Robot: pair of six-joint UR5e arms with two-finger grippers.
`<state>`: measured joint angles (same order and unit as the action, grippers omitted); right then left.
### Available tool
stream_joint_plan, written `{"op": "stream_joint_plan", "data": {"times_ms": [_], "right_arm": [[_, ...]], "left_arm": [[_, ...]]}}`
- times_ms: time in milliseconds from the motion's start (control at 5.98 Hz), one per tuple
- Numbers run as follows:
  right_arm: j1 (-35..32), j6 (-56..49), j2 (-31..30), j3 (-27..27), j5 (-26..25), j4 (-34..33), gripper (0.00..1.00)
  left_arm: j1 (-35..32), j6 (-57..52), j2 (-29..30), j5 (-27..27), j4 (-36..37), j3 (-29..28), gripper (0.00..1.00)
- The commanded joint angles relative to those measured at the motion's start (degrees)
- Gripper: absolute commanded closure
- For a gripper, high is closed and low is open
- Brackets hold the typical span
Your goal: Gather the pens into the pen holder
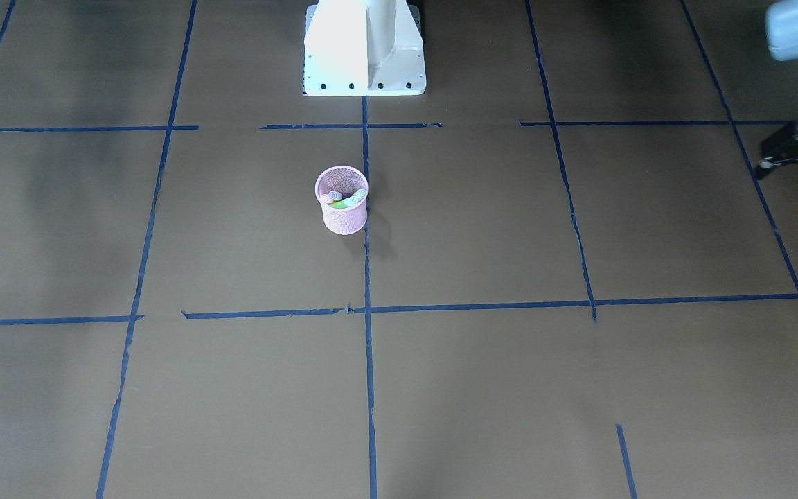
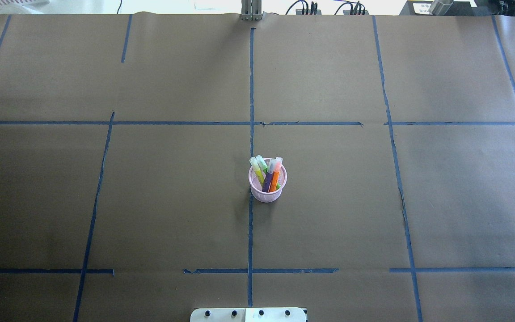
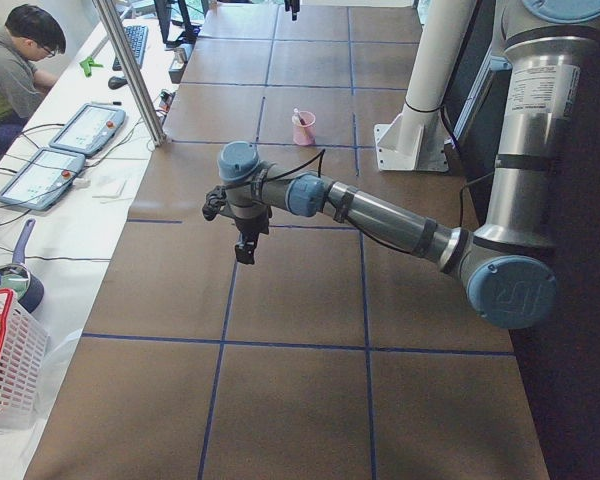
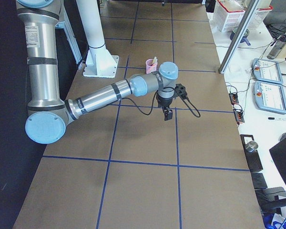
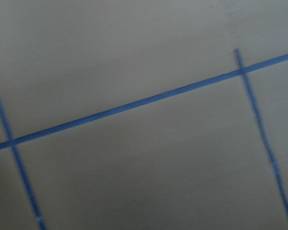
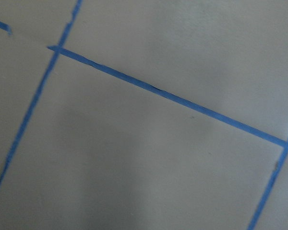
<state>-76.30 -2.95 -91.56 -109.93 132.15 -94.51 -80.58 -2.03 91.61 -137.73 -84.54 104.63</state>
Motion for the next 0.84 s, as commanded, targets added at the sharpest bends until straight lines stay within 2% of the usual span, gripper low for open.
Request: {"op": "stream_joint_plan", "data": {"times_ms": [0,335,669], "right_arm": [[-9.7,-7.9,-5.7,4.6,1.1,-0.1,0.00],[-12.2,-7.2,-10.4,4.6,1.0,0.2,0.00],[-12.2,-7.2,-10.9,4.7,1.1,0.2,0.00]], "left_arm": [[-8.3,-6.0,-4.7,-1.3,0.0,-2.8,0.00],[-11.3,-6.1,-8.8,-1.4,-0.1,-2.5,0.00],[-11.4,-5.6,-10.3,-1.0,-0.4,-2.8,0.00]]}}
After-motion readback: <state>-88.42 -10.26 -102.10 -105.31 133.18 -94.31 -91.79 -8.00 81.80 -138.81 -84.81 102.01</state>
